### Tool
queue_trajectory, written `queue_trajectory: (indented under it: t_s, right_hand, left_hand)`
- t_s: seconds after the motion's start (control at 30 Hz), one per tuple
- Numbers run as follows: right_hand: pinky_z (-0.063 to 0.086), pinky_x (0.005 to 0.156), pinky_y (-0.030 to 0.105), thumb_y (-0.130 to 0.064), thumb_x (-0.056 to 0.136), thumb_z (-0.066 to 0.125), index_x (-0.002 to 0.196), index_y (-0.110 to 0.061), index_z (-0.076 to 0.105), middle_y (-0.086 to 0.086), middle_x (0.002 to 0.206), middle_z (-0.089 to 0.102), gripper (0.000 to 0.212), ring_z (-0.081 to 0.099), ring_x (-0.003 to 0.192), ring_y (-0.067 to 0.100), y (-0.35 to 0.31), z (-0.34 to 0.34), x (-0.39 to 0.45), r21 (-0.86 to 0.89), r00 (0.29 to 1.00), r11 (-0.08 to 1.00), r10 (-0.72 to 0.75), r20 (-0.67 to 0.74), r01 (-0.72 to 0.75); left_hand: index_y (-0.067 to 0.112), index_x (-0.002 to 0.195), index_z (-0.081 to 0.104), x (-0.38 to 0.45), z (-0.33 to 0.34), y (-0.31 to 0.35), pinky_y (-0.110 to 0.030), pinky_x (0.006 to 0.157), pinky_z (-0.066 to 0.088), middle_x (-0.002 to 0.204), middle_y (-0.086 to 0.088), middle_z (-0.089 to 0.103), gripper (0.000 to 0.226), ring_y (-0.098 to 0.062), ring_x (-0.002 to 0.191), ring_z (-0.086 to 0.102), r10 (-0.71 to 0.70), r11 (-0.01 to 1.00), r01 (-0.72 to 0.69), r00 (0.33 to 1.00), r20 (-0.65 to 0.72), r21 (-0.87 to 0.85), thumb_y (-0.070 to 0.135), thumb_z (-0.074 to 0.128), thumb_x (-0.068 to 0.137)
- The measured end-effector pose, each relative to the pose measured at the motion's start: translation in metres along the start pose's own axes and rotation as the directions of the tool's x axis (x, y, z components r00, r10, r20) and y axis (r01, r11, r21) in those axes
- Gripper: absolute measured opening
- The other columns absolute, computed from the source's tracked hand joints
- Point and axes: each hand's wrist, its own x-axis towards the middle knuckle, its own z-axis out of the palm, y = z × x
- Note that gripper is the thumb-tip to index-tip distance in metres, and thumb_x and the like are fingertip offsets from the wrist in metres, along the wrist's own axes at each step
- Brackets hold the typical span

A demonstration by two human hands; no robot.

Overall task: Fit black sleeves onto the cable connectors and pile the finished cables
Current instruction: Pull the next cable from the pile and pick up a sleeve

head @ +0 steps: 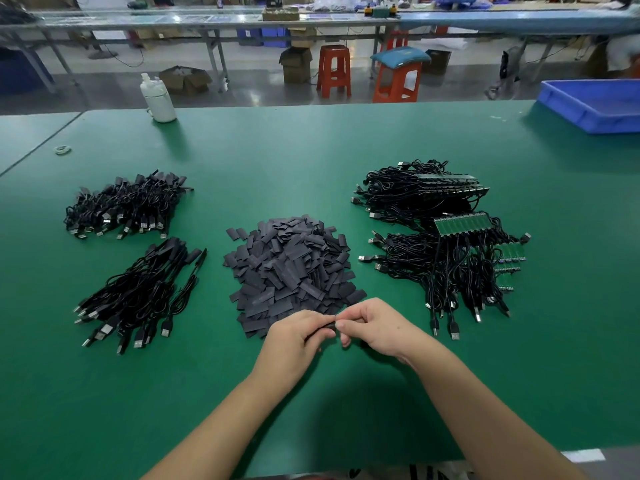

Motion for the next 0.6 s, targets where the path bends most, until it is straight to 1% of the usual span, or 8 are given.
queue_trajectory:
  t_s: [0.07,0.13,0.23,0.27,0.37,0.43,0.5,0.6]
  right_hand:
    - [0.055,0.081,0.024,-0.005,0.098,0.059,0.095,-0.010,0.074,0.000,0.072,0.073,0.017,0.067,0.070,0.011,0.000,0.002,0.000,0.014,1.000,1.000,-0.019,0.008,0.019]
    - [0.055,0.083,0.023,-0.003,0.098,0.058,0.100,-0.008,0.072,0.000,0.076,0.075,0.016,0.069,0.073,0.011,0.001,0.003,-0.001,0.008,0.999,1.000,-0.027,0.024,0.027]
    - [0.052,0.093,0.021,-0.004,0.095,0.061,0.118,-0.010,0.066,-0.001,0.084,0.077,0.024,0.071,0.082,0.008,0.001,0.005,-0.002,-0.016,0.999,1.000,-0.008,0.036,0.009]
    - [0.051,0.094,0.021,-0.006,0.094,0.062,0.119,-0.011,0.065,-0.002,0.085,0.078,0.026,0.071,0.085,0.007,0.001,0.005,-0.002,-0.050,1.000,0.999,-0.004,0.022,0.005]
    - [0.052,0.092,0.023,-0.014,0.095,0.063,0.102,-0.012,0.073,-0.004,0.085,0.078,0.012,0.072,0.086,0.008,0.000,0.005,-0.002,-0.186,0.999,0.982,-0.017,-0.028,0.012]
    - [0.052,0.084,0.020,-0.019,0.097,0.062,0.089,-0.013,0.075,-0.006,0.083,0.077,0.016,0.069,0.078,0.002,-0.001,0.006,-0.003,-0.275,0.999,0.961,-0.025,-0.046,0.011]
    - [0.048,0.076,0.013,-0.021,0.097,0.060,0.084,-0.016,0.075,-0.009,0.080,0.075,0.020,0.064,0.071,-0.006,-0.002,0.008,-0.004,-0.336,0.998,0.942,-0.027,-0.061,0.005]
    - [0.044,0.069,0.006,-0.022,0.098,0.059,0.084,-0.018,0.074,-0.013,0.075,0.072,0.021,0.061,0.067,-0.009,-0.005,0.010,-0.006,-0.382,0.997,0.924,-0.031,-0.065,0.004]
  left_hand:
    - [0.019,0.110,0.074,0.000,-0.001,-0.001,-0.008,0.084,0.044,0.100,0.010,0.071,0.024,0.007,0.086,0.060,0.028,0.998,-0.029,1.000,0.011,0.050,0.018,0.074,0.086]
    - [0.016,0.114,0.073,0.000,-0.003,-0.004,-0.006,0.088,0.041,0.104,0.006,0.072,0.027,-0.005,0.093,0.065,0.042,0.993,-0.046,0.999,0.033,0.111,0.021,0.074,0.087]
    - [0.017,0.114,0.072,0.002,-0.008,-0.007,-0.018,0.086,0.048,0.105,0.005,0.071,0.026,-0.011,0.092,0.066,0.060,0.979,-0.071,0.996,0.059,0.190,0.025,0.071,0.089]
    - [0.018,0.113,0.072,0.003,-0.011,-0.008,-0.021,0.084,0.051,0.104,0.005,0.071,0.025,-0.012,0.091,0.067,0.066,0.978,-0.076,0.996,0.056,0.197,0.025,0.071,0.089]
    - [0.017,0.110,0.073,0.004,-0.014,-0.008,-0.026,0.081,0.054,0.103,0.005,0.072,0.023,-0.015,0.089,0.068,0.068,0.973,-0.079,0.996,0.059,0.218,0.027,0.071,0.089]
    - [0.016,0.110,0.074,0.004,-0.014,-0.009,-0.027,0.079,0.055,0.103,0.004,0.072,0.023,-0.016,0.088,0.069,0.075,0.968,-0.089,0.995,0.071,0.233,0.025,0.072,0.089]
    - [0.014,0.110,0.074,0.004,-0.014,-0.009,-0.027,0.081,0.055,0.104,0.003,0.072,0.023,-0.017,0.089,0.069,0.068,0.968,-0.087,0.994,0.085,0.236,0.023,0.072,0.089]
    - [0.014,0.112,0.072,0.004,-0.013,-0.009,-0.028,0.082,0.054,0.105,0.002,0.071,0.024,-0.018,0.090,0.068,0.071,0.965,-0.096,0.992,0.108,0.244,0.024,0.070,0.091]
